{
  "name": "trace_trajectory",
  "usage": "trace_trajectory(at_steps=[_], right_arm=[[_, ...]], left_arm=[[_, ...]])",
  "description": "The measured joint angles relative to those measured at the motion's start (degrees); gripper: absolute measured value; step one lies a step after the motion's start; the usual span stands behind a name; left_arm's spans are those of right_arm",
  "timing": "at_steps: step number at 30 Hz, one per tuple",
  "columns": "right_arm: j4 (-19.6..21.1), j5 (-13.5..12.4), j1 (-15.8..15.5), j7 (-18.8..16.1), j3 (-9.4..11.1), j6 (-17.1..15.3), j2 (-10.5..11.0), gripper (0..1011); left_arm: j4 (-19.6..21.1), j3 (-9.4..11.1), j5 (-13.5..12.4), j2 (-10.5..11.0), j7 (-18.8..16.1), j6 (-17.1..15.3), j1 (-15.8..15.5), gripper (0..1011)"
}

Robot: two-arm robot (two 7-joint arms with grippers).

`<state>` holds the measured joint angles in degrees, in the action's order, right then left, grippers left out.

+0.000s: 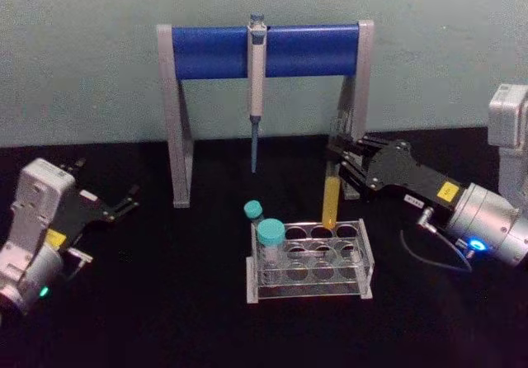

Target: Pick up the test tube from the test tube rack, shake it, then place it back into the test tube rack.

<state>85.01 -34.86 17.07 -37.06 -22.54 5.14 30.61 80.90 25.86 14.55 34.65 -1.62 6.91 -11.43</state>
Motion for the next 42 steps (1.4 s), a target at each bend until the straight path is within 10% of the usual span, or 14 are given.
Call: trace_trajectory(at_steps=[42], right_arm=[[-6.73, 1.65, 2.56, -1.39, -3.12, 0.43, -2.11, 227]], left_arm=[[0.00, 0.00, 0.00, 0.00, 0.00, 0.00, 0.00, 1001]])
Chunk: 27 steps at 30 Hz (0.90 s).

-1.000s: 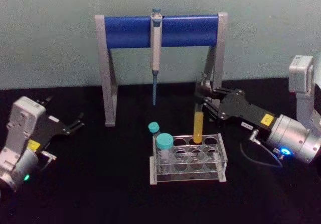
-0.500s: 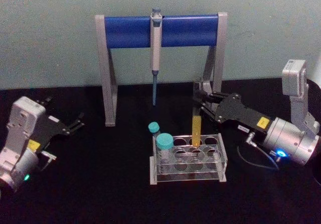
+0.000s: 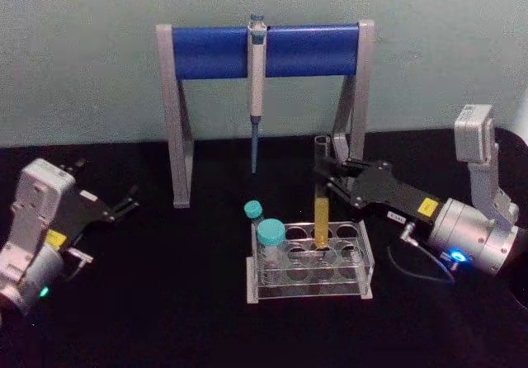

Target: Pick up the test tube from the test tube rack, shake it, then place it back into the test tube rack.

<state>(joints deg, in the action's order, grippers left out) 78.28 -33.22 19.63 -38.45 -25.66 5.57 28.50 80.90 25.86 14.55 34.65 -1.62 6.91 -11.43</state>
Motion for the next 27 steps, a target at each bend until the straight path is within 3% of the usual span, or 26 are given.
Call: trace_trajectory(at_steps=[27], right_arm=[[-2.42, 1.53, 1.15, -0.28, -1.41, -0.98, -0.63, 227]], left_arm=[[0.00, 0.00, 0.00, 0.00, 0.00, 0.00, 0.00, 1001]])
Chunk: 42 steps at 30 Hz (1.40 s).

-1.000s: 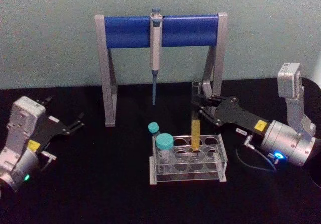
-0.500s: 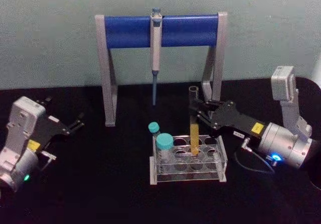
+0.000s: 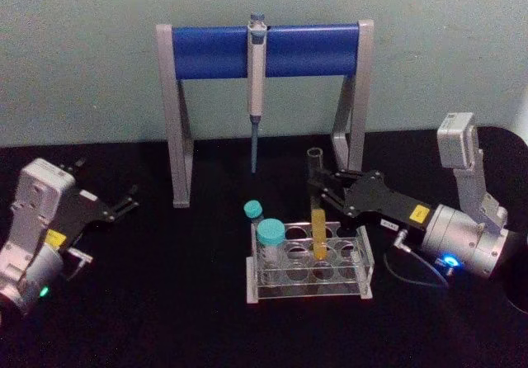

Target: Pick up the test tube from the test tube rack, shake it, then place it back into the test tube rack.

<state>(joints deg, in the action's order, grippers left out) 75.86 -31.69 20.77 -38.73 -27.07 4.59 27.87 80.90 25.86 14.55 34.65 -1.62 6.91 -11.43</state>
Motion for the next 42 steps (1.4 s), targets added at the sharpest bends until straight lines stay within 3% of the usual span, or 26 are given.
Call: trace_trajectory(at_steps=[42], right_arm=[[-1.74, 0.80, 1.11, -0.27, -1.25, -1.82, -0.33, 227]], left_arm=[[0.00, 0.00, 0.00, 0.00, 0.00, 0.00, 0.00, 1001]])
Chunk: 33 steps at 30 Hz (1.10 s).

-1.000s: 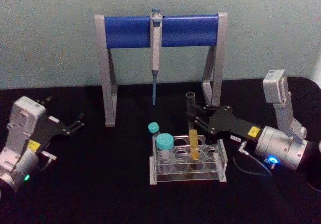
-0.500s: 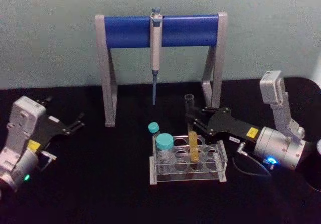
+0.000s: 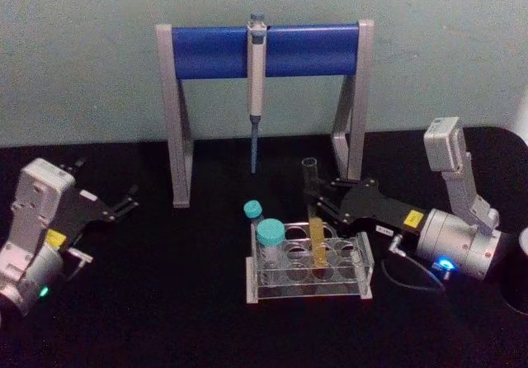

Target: Pick up the test tube from the test tube rack, shake it, then place it back into the test tube rack.

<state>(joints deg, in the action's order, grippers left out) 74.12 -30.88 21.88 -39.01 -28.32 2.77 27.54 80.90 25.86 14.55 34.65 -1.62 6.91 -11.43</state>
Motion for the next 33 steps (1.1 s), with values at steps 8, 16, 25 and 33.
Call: trace_trajectory(at_steps=[8, 16, 25, 33], right_arm=[[0.15, 0.30, 0.01, 0.05, -0.06, 0.00, 0.18, 227], [0.18, 0.28, 0.00, 0.08, -0.05, 0.02, 0.15, 227], [0.19, 0.25, -0.03, 0.09, -0.02, 0.05, 0.13, 311], [0.19, 0.21, -0.03, 0.09, 0.00, 0.05, 0.13, 590]], left_arm=[[0.00, 0.00, 0.00, 0.00, 0.00, 0.00, 0.00, 1001], [0.00, 0.00, 0.00, 0.00, 0.00, 0.00, 0.00, 1001], [0.00, 0.00, 0.00, 0.00, 0.00, 0.00, 0.00, 1001], [0.00, 0.00, 0.00, 0.00, 0.00, 0.00, 0.00, 1001]])
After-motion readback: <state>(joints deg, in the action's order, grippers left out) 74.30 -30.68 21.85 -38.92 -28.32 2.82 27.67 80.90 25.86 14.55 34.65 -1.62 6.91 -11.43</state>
